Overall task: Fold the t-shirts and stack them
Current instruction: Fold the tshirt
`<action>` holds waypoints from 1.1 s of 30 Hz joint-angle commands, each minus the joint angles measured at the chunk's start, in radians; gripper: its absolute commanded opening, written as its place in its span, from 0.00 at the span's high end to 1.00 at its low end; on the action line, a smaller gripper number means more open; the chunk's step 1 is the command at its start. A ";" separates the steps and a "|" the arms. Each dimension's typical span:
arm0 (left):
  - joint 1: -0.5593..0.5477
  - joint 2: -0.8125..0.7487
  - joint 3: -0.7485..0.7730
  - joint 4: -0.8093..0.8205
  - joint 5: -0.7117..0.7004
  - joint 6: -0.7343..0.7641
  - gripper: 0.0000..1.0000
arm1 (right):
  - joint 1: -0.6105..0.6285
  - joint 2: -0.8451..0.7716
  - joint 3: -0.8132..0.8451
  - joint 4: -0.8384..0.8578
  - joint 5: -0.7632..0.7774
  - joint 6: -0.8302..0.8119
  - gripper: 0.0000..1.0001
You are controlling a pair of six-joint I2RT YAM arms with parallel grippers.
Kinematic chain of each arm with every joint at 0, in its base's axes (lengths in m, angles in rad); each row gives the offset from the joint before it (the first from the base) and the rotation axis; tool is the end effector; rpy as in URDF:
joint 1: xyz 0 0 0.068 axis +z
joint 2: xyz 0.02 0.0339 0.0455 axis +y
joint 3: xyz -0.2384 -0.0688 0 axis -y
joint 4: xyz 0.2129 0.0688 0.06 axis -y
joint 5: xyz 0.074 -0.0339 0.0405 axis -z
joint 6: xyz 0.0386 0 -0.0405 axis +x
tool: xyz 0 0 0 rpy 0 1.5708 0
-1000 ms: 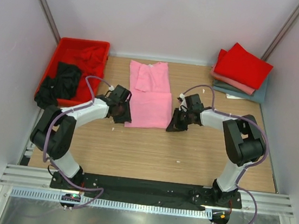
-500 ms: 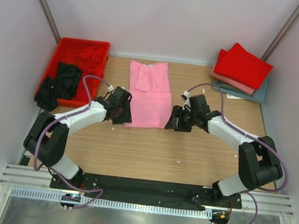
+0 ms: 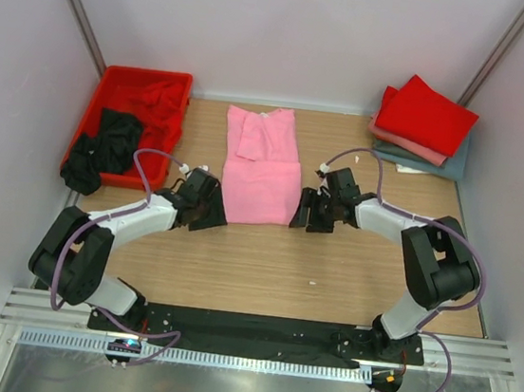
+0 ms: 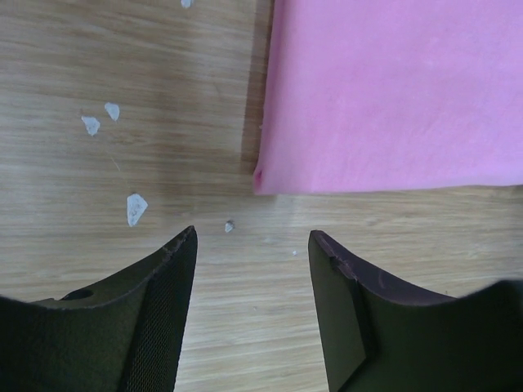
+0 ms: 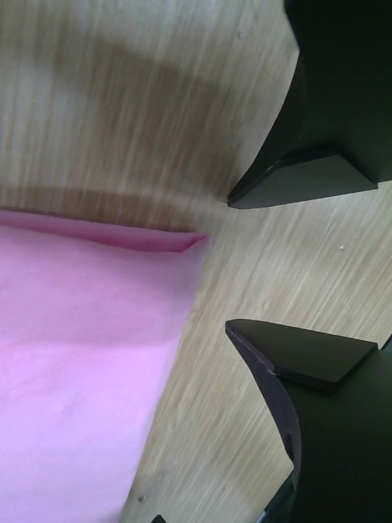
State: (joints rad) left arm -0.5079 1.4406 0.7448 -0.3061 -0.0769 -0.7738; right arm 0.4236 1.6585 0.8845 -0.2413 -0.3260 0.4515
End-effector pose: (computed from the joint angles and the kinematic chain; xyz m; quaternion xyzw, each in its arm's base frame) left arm 0.2212 -0.1197 0.1647 -0.1378 0.9492 -0.1381 0.2468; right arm 0.2624 0.1319 0.1511 -0.0313 0.9495 0.2560 0.1789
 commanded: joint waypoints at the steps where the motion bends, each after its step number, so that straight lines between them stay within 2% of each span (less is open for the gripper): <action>1: 0.016 -0.020 0.002 0.117 0.009 -0.002 0.42 | 0.000 0.052 0.013 0.076 0.034 -0.004 0.37; 5: 0.034 -0.023 -0.013 0.139 0.005 0.005 0.41 | -0.008 0.101 0.014 0.120 0.025 0.010 0.39; 16: 0.057 0.030 -0.065 0.232 0.016 -0.018 0.42 | -0.019 0.139 -0.015 0.149 0.024 0.015 0.58; 23: 0.058 0.093 -0.081 0.302 0.034 -0.036 0.42 | -0.019 0.153 -0.035 0.166 0.007 0.013 0.64; 26: 0.057 0.115 -0.085 0.341 0.037 -0.042 0.47 | -0.019 0.159 -0.038 0.171 -0.001 0.013 0.69; 29: 0.057 0.126 -0.091 0.348 0.051 -0.047 0.60 | -0.019 0.155 -0.038 0.166 -0.004 0.013 0.77; 30: 0.057 0.118 -0.094 0.349 0.054 -0.047 0.68 | -0.019 0.150 -0.038 0.166 -0.002 0.015 0.79; 32: 0.057 0.109 -0.101 0.337 0.057 -0.047 0.76 | -0.019 0.146 -0.038 0.158 -0.005 0.018 0.83; 33: 0.057 0.098 -0.104 0.334 0.058 -0.045 0.87 | -0.019 0.138 -0.039 0.157 -0.005 0.021 0.85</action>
State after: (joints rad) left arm -0.4553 1.5425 0.6666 0.0406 -0.0307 -0.8230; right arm 0.4015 1.7683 0.8833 -0.0044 -0.3721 0.4854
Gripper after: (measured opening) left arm 0.195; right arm 0.172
